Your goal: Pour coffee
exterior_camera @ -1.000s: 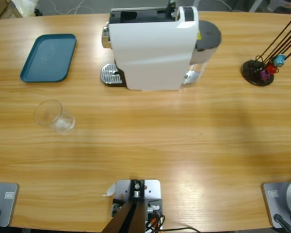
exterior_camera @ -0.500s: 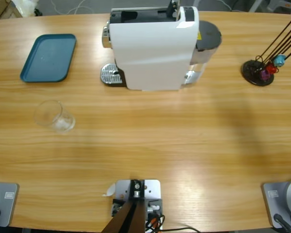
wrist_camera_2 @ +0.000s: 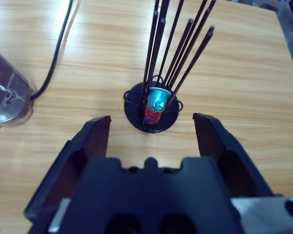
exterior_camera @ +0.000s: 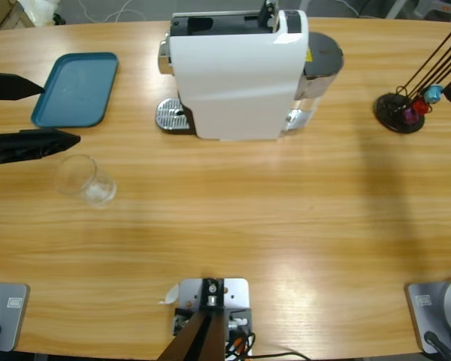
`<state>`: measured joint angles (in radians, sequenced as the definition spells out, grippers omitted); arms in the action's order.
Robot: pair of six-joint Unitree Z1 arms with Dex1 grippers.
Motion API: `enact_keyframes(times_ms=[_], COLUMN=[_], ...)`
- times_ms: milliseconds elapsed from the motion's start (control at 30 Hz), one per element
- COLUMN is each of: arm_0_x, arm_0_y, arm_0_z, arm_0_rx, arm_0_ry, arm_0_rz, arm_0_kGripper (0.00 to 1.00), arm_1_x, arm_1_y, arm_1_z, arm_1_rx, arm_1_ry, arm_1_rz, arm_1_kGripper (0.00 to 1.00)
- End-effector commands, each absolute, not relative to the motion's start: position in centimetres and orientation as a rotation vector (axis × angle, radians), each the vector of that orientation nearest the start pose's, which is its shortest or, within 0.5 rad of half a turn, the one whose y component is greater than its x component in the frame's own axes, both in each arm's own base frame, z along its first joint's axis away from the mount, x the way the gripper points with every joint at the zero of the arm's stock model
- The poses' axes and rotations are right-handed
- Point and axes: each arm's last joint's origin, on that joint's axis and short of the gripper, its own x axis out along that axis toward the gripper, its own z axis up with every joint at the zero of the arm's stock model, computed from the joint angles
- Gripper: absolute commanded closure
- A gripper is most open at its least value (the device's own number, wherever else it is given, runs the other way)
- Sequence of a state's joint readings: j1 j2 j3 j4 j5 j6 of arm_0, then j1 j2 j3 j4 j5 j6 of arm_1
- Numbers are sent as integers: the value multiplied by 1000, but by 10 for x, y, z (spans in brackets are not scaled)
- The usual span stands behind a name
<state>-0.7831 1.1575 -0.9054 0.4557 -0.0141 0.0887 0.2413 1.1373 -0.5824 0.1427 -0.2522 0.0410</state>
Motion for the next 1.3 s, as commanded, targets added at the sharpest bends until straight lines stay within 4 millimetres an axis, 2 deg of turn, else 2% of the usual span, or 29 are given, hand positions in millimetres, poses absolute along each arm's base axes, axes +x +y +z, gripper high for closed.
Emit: enact_keyframes(times_ms=[33, 267, 367, 400, 433, 467, 633, 667, 700, 1033, 1100, 1300], arm_0_x=[122, 127, 129, 131, 133, 134, 139, 139, 139, 139, 139, 140], arm_0_y=[-123, -128, -130, -131, -134, -135, -140, -140, -140, -141, -140, -141], arm_0_z=[344, 340, 344, 347, 350, 352, 354, 354, 353, 353, 353, 353], arm_0_rx=[368, 378, 358, 351, 346, 344, 337, 337, 337, 335, 334, 334], arm_0_ry=[640, 665, 654, 647, 641, 638, 636, 637, 639, 645, 644, 646], arm_0_rz=[-780, -778, -773, -773, -773, -773, -773, -773, -773, -772, -772, -773], arm_0_kGripper=[13, 13, 13, 13, 13, 13, 13, 13, 13, 13, 13, 13], arm_1_x=[185, 191, 194, 195, 196, 197, 200, 200, 200, 203, 203, 206], arm_1_y=[26, 21, 18, 18, 17, 17, 14, 14, 14, 13, 13, 11], arm_1_z=[235, 225, 221, 220, 219, 217, 216, 215, 216, 211, 211, 213], arm_1_rx=[-92, -84, -73, -68, -67, -67, -60, -62, -64, -78, -82, -75], arm_1_ry=[754, 775, 770, 765, 766, 772, 764, 766, 765, 788, 788, 758], arm_1_rz=[-1, -36, -46, -43, -43, -45, -51, -51, -50, -49, -47, -56], arm_1_kGripper=[367, 368, 373, 387, 468, 498, 501, 534, 618, 629, 782, 775])
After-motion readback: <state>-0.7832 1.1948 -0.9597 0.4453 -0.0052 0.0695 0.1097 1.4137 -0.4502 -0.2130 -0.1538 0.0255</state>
